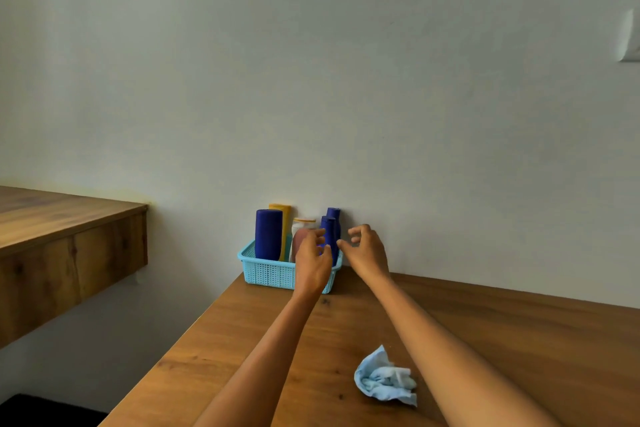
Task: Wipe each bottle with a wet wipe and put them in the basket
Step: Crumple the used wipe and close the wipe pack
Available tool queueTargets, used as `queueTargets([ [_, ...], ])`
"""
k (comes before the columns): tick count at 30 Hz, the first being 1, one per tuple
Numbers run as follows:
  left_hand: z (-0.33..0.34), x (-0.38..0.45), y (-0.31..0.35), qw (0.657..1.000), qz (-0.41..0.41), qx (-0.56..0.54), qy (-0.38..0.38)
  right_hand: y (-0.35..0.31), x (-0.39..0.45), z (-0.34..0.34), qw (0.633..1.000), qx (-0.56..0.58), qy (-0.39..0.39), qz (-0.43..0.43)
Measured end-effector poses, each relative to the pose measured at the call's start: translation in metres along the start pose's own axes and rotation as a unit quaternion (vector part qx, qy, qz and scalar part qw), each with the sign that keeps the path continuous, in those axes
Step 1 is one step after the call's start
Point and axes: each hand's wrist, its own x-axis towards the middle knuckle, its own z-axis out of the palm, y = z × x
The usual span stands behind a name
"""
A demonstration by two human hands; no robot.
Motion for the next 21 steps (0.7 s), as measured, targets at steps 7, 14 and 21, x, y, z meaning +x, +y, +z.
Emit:
queueTargets([
  [7, -0.007, -0.044, 0.037, 0.984, -0.033, 0.047, -0.170, -0.014, -0.052, -0.076, 0.978, -0.063, -0.198, -0.002],
  [14, -0.028, -0.086, 0.060, 0.888, -0.131, 0.215, -0.385, -0.022, -0.102, -0.122, 0.873, -0.115, -0.461, 0.111],
  [21, -0.013, -0.126, 0.045, 0.903, -0.068, 0.255, -0.338, -0.010, -0.136, -0.118, 0.879, -0.186, -0.431, 0.087],
])
